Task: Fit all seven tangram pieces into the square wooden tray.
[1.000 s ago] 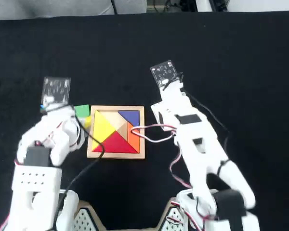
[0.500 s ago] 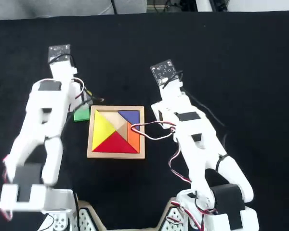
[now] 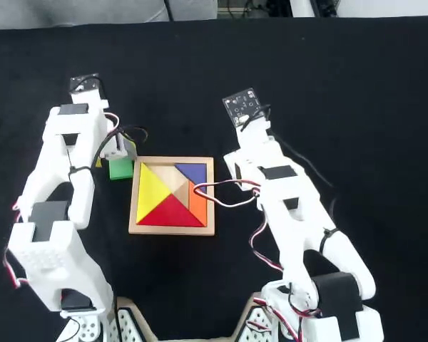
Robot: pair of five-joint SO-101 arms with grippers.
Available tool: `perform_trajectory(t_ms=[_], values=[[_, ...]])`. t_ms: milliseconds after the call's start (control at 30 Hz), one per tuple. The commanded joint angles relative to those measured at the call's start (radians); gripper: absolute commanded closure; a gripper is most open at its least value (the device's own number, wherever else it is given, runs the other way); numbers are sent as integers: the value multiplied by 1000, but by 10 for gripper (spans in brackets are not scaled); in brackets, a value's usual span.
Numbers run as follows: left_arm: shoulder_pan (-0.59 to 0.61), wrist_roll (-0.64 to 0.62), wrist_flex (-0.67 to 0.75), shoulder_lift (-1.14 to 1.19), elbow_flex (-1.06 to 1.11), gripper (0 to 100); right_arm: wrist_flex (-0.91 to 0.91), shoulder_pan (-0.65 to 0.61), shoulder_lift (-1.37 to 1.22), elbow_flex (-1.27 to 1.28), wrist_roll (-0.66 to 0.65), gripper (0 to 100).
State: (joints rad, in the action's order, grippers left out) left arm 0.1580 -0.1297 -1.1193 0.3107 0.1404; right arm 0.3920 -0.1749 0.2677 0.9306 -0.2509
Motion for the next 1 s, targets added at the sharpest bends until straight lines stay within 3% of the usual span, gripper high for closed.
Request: perform_trajectory(t_ms=[0, 167, 967], values=[[5, 5, -14, 31, -50, 708, -17, 9, 2, -59, 0, 987], [12, 69, -20, 51, -48, 708, -15, 9, 2, -58, 0, 987], [65, 68, -74, 9, -51, 757, -17, 9, 2, -58, 0, 987]])
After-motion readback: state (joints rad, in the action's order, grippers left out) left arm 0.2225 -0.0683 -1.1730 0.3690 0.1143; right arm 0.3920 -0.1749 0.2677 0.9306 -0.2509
